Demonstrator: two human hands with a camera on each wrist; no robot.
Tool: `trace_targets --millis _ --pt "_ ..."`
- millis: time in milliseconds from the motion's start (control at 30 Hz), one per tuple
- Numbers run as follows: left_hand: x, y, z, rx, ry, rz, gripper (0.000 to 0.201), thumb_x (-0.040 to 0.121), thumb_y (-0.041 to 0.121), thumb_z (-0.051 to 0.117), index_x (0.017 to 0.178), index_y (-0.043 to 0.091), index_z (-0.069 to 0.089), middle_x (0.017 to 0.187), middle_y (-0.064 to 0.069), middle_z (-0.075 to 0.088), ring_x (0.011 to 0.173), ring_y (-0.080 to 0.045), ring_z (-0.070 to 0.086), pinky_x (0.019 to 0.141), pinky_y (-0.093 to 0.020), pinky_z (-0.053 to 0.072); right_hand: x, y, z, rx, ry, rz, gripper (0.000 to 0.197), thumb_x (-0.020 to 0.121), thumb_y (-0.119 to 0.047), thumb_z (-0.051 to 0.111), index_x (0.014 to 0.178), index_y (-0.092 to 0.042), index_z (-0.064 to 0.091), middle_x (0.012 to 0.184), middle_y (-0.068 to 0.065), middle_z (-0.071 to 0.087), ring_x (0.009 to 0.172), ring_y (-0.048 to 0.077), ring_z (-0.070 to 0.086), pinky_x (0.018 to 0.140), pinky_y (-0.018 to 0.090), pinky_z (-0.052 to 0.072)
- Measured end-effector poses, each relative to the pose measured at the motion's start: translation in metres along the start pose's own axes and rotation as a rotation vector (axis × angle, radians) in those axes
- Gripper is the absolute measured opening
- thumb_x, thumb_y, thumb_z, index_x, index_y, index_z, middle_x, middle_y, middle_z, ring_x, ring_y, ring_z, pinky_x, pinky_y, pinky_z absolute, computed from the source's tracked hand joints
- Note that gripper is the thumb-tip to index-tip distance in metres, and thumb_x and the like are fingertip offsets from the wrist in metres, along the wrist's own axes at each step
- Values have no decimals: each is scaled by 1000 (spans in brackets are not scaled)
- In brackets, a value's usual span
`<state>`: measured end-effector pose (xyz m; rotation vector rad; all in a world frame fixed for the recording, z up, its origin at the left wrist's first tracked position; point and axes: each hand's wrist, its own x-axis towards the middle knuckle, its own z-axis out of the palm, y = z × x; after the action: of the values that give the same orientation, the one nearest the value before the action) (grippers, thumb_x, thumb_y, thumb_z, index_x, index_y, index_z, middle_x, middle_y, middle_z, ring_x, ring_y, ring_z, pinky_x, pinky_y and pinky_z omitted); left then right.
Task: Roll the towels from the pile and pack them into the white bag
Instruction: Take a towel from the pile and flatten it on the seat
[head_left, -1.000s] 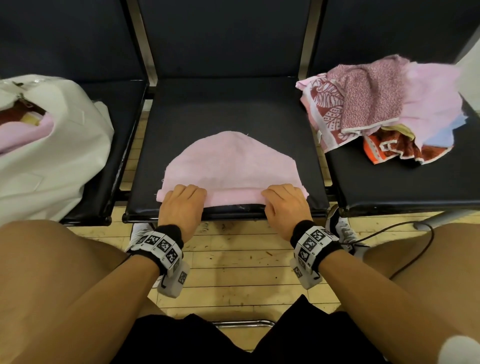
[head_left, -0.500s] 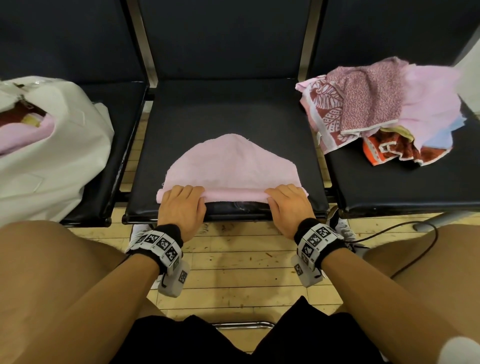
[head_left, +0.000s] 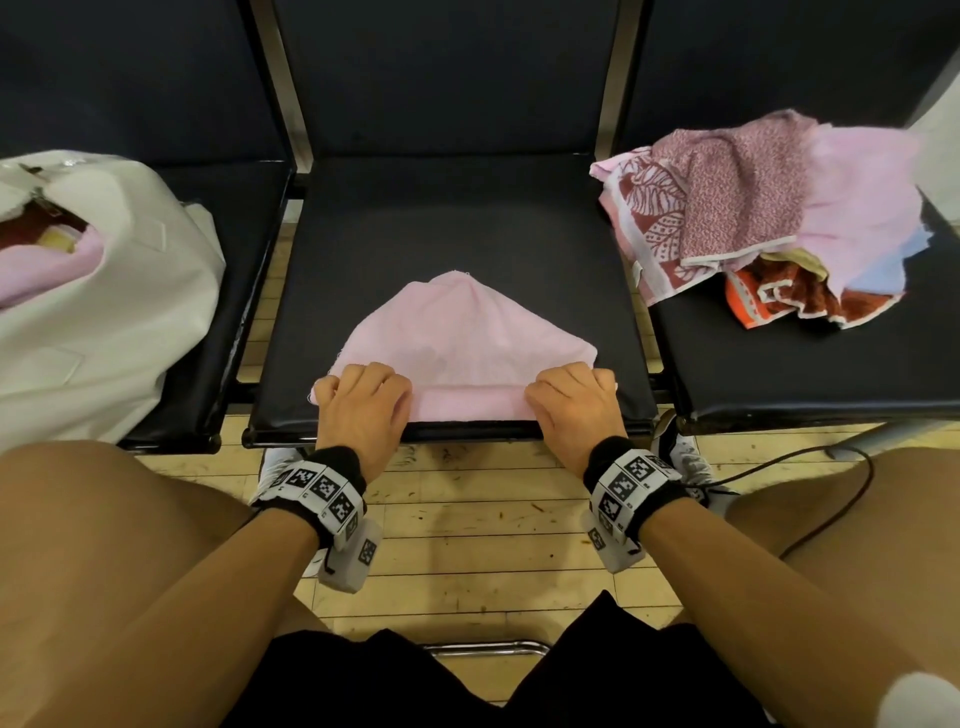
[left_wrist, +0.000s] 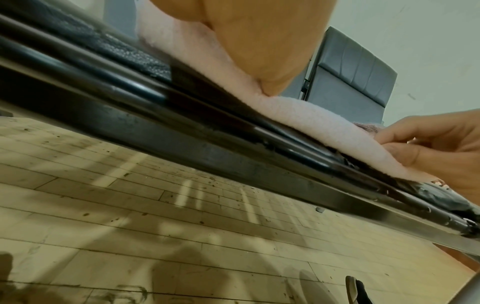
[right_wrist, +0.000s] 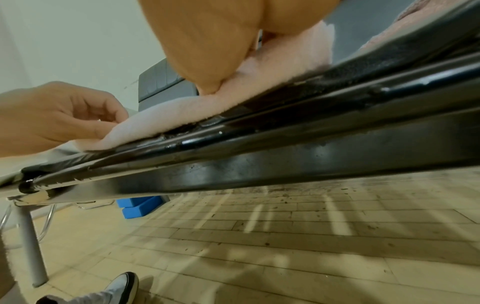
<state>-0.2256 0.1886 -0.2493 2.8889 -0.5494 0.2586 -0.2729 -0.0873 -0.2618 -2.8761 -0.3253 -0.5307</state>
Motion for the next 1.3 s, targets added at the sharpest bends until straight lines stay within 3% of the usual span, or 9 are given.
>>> trace_targets --millis 67,133,233,400,600,833,967,1100,1300 --pt "0 -3 2 6 -16 25 11 95 20 57 89 24 66 90 3 63 84 -24 51 76 -36 19 -2 1 1 10 -24 -32 19 72 -4 74 86 -17 69 87 -1 64 82 24 51 71 34 30" --pt "0 -4 1 -15 -38 37 23 99 29 46 94 23 67 92 3 64 86 -24 52 81 -38 27 -4 1 -2 52 -60 -14 5 84 -16 70 90 -18 69 88 -2 64 83 24 53 73 34 34" --pt "-5 -1 -1 -60 -78 40 33 94 44 44 100 20 67 100 2 65 94 -25 55 90 -44 41 -6 -2 -8 70 -181 55 19 90 -38 60 100 -22 65 96 -6 63 91 20 54 86 35 40" --pt "-7 -4 -1 -107 -101 54 41 87 42 43 107 15 67 101 -2 67 98 -28 57 96 -46 41 -7 -2 -6 47 -176 84 19 89 -29 63 106 -22 66 101 -4 66 96 21 57 95 37 39" --pt "-5 -3 -3 -78 -117 7 39 88 38 36 102 18 66 89 2 65 91 -24 52 85 -41 35 0 1 -11 11 -219 93 33 93 -36 34 97 -21 64 88 -4 61 80 21 52 80 37 37" --pt "-2 -4 -7 -5 -178 31 42 90 41 33 112 17 60 91 -1 58 68 -24 54 70 -37 42 8 4 -23 40 -360 178 23 93 -38 43 96 -20 57 77 -5 57 58 19 52 55 28 45" --pt "-1 -4 -8 -3 -184 9 48 91 41 30 120 16 58 104 -5 58 71 -24 53 71 -37 46 8 3 -23 61 -308 173 15 91 -31 48 96 -19 55 82 -3 57 69 22 55 58 32 48" --pt "2 0 -8 11 -188 -25 50 90 40 29 124 19 58 108 -5 59 88 -27 58 82 -42 43 7 4 -17 -41 -114 105 9 80 -20 60 82 -16 68 92 1 63 88 25 54 79 38 37" --pt "3 4 -6 -53 -44 -85 31 86 20 61 116 24 64 108 -3 58 103 -26 50 99 -48 29 6 -10 -7 38 -116 -4 31 63 9 68 84 -14 67 84 3 63 75 28 55 68 37 45"
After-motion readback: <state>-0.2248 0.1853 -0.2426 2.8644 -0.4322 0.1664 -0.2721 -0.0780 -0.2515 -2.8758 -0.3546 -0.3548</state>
